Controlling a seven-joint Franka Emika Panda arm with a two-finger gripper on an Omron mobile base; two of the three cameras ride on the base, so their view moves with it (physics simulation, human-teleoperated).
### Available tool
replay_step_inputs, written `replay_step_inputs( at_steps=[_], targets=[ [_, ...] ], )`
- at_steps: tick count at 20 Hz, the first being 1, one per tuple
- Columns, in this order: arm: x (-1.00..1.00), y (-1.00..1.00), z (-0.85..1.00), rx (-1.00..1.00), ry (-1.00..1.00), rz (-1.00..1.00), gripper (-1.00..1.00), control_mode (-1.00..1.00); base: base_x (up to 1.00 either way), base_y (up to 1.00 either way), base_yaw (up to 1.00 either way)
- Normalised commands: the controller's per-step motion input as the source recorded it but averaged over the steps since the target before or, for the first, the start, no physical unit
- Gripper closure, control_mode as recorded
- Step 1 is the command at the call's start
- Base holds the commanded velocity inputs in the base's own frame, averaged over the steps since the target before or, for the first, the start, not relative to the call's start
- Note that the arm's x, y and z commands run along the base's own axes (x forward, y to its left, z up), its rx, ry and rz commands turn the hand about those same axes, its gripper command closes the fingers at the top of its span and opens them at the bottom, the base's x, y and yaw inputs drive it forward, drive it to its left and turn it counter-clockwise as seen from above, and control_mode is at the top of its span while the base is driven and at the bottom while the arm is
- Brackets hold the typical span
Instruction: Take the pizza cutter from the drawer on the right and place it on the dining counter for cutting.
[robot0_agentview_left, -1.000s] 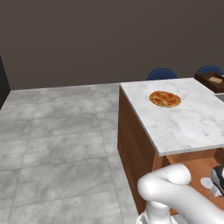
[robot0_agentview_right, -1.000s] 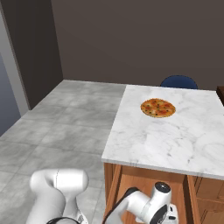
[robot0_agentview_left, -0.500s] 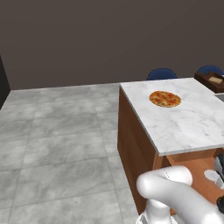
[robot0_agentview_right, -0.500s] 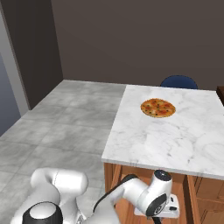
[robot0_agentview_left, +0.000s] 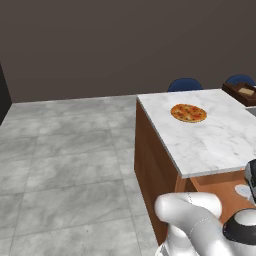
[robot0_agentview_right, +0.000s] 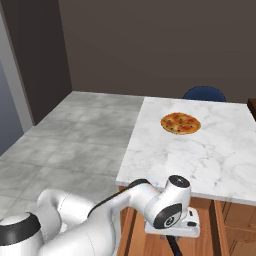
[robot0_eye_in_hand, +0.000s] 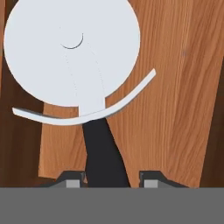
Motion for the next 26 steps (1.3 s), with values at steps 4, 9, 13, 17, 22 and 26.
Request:
replay_step_inputs(
  at_steps=[4, 9, 13, 17, 22, 26],
  targets=[
    [-0.37, 0.24, 0.80, 0.00, 0.00, 0.00, 1.00, -1.00, 0.00, 0.00, 0.00],
    [-0.25, 0.41, 0.85, 0.00, 0.00, 0.00, 1.00, -1.00, 0.00, 0.00, 0.00],
    [-0.20, 0.45, 0.95, 0.01, -0.04, -0.08, 1.00, -1.00, 0.00, 0.00, 0.00],
    [0.02, 0.53, 0.88, 0.02, -0.03, -0.14, 1.00, -1.00, 0.00, 0.00, 0.00],
    [0.50, 0.54, 0.53, 0.00, 0.00, -0.22, 1.00, -1.00, 0.00, 0.00, 0.00],
    [0.79, 0.34, 0.28, 0.05, 0.00, -0.21, 1.00, -1.00, 0.00, 0.00, 0.00]
  ],
)
